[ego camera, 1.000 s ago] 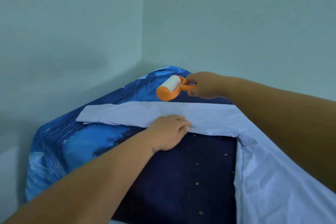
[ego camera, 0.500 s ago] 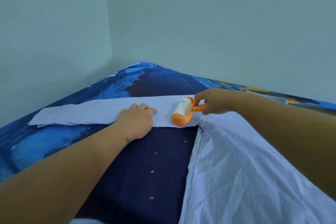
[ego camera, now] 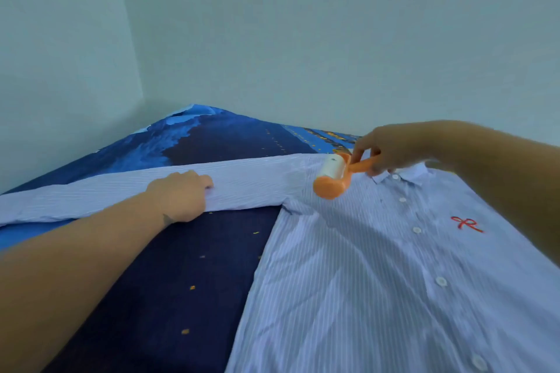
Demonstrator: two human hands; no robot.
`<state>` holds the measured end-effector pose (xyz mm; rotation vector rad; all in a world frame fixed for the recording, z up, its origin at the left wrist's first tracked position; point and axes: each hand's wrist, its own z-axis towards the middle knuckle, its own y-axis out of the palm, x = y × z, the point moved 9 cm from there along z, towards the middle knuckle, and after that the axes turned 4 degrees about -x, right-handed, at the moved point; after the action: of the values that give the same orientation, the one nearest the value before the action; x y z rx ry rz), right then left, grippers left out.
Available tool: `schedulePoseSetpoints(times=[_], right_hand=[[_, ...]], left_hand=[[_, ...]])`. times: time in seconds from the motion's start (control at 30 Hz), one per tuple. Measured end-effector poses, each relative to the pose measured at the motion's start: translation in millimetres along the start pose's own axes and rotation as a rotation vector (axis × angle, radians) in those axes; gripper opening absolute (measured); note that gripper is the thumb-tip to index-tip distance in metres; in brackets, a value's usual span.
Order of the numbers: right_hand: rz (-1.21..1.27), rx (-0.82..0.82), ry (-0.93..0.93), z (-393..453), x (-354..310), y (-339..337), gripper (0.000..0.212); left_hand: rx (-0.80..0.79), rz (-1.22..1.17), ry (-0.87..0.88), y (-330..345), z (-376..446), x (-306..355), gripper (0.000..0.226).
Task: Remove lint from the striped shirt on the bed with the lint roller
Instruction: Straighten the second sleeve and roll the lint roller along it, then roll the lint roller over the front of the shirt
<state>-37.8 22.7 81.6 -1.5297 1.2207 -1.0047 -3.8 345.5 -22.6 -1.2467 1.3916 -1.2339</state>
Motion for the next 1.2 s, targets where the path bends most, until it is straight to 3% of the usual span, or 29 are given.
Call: schedulePoseSetpoints(times=[0.2, 0.4, 0.6, 0.8, 1.2], right_hand=[[0.057, 0.065, 0.07, -12.9, 33.7, -0.9, 0.03], [-0.024, 0.025, 0.07, 1.3, 28.8, 31.9, 0.029], [-0.043, 0.031, 0.046, 22.5, 16.4, 43.4, 0.027], [0.023, 0.031, 0.007, 17.8, 19.6, 44.6, 0.031], [0.045, -0.07, 0.069, -43.3, 63.7, 56.8, 0.03]], left_hand=[[0.148, -0.174, 0.173, -28.4, 9.2, 97.0, 0.042], [0.12, -0.264, 0.273, -19.0, 27.6, 190.2, 0.046], [0.117, -0.308, 0.276, 3.9, 40.4, 191.4, 0.064], [0.194, -0.257, 0.303, 5.7, 41.6, 191.4, 0.043], [0.102, -0.189, 0.295, 13.2, 43.4, 191.9, 0.042]])
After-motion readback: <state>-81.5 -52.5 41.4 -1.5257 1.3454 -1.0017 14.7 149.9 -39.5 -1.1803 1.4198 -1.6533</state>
